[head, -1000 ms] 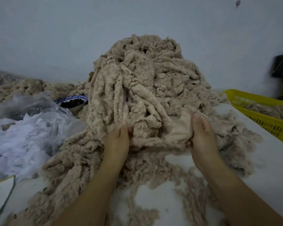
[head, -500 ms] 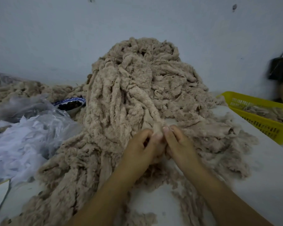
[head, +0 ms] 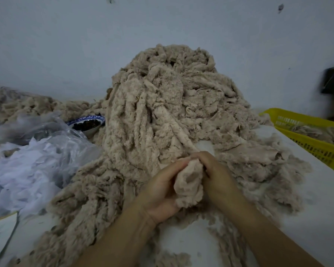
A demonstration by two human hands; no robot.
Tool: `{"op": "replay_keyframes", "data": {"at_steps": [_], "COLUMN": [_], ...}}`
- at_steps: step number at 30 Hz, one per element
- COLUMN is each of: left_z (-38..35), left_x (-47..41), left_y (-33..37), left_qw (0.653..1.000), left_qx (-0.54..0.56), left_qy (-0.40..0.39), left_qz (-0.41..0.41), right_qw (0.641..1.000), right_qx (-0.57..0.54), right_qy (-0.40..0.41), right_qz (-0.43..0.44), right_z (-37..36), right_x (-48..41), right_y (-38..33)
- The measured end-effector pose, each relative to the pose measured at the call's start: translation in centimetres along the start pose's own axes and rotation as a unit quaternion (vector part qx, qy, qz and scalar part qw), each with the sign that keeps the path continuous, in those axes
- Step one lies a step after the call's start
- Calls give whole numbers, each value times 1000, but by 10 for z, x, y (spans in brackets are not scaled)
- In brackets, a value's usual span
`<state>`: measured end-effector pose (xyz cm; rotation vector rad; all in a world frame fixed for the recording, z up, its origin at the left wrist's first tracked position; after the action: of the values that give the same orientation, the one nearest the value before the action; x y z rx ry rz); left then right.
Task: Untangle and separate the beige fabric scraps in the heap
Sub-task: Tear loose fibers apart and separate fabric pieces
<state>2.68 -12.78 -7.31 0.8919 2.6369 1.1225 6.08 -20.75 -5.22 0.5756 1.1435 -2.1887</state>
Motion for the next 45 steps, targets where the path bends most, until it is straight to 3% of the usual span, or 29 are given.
{"op": "replay_keyframes", "data": {"at_steps": [2,6,10,13,17,22,24,27,30,32,34,37,41,45], "left_z": [-10,-11,-14,-8,24,52,53,53,60,63,65,57,68,88], "left_x": [1,-1,-4,-8,-14,-10,-10,-12,-11,-5,1,5,14,23], "left_y": [-7,-24,-21,-21,-14,-2,-4,3,18,35,48,56,67,73], "left_qw": [999,997,996,994,994,965,961,965,980,974,964,963,953,926], "left_qx": [-3,-61,-59,-86,-80,-124,-139,-121,30,131,185,172,165,241], "left_qy": [-27,-10,-60,-60,75,222,231,221,177,139,116,93,130,162], "left_qz": [17,37,22,9,-12,-67,-65,-69,-88,-123,-151,-186,-220,-241], "right_qw": [998,959,927,908,873,863,891,962,959,961,978,985,975,958], "right_qx": [-62,-252,-295,-326,-389,-395,-359,-193,-122,-80,15,110,97,-9], "right_qy": [25,27,-67,-41,80,97,62,-99,-233,-243,-181,-34,86,184], "right_qz": [12,-130,-222,-259,-283,-298,-269,-166,-108,-102,-105,-127,-179,-217], "right_z": [2,-3,-28,-30,-14,-13,-15,-27,-48,-46,-31,2,34,54], "right_x": [-3,-1,15,19,16,17,16,13,19,17,8,-1,6,17], "right_y": [-3,12,25,35,44,45,38,16,5,8,16,26,47,63]}}
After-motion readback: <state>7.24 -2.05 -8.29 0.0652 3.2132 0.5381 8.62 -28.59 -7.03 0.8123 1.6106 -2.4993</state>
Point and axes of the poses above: each hand's wrist, its own x-axis away from the middle knuckle, its own z-axis out of the back of the hand, y = z × x, the point moved 9 cm from there along -x, towards the middle knuckle, and after that the axes turned 8 degrees about z, right-handed, at the moved point
